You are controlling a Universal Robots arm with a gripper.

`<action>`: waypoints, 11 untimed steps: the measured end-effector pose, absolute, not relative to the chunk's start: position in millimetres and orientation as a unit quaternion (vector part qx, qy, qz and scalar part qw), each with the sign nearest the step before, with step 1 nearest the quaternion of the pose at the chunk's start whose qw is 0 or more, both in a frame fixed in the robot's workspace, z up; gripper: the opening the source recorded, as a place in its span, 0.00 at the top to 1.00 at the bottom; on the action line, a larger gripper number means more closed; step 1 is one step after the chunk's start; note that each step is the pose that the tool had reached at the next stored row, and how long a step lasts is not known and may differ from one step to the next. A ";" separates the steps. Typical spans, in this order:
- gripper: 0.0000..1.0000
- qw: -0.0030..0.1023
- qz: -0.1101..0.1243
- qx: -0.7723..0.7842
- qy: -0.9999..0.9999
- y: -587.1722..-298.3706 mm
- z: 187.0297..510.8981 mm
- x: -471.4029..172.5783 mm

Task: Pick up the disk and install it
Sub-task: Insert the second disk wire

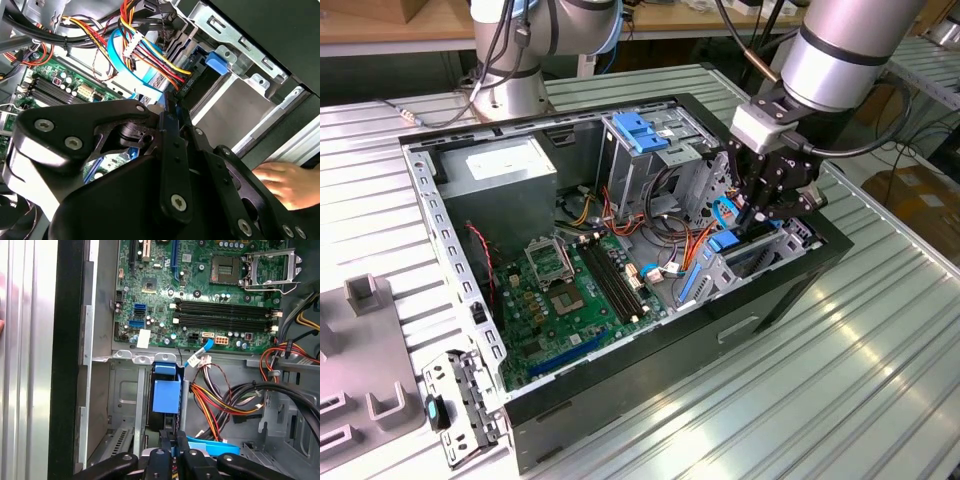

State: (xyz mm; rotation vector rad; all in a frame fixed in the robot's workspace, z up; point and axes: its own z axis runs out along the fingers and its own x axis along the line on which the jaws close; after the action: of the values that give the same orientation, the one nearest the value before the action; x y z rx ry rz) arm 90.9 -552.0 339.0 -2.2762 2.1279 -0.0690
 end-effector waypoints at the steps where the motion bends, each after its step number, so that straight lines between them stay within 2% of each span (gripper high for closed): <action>1: 0.84 0.013 -0.022 -0.730 0.683 -552.0 339.1 90.9; 5: 0.83 0.014 -0.021 -0.730 0.683 -552.0 345.2 91.0; 6: 0.76 0.014 -0.021 -0.730 0.683 -552.0 348.5 91.0; 11: 0.78 0.014 -0.021 -0.730 0.683 -552.1 357.5 91.0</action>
State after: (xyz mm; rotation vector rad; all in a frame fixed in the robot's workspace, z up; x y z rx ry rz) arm 91.0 -552.1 357.5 -2.2742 2.1262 -0.0652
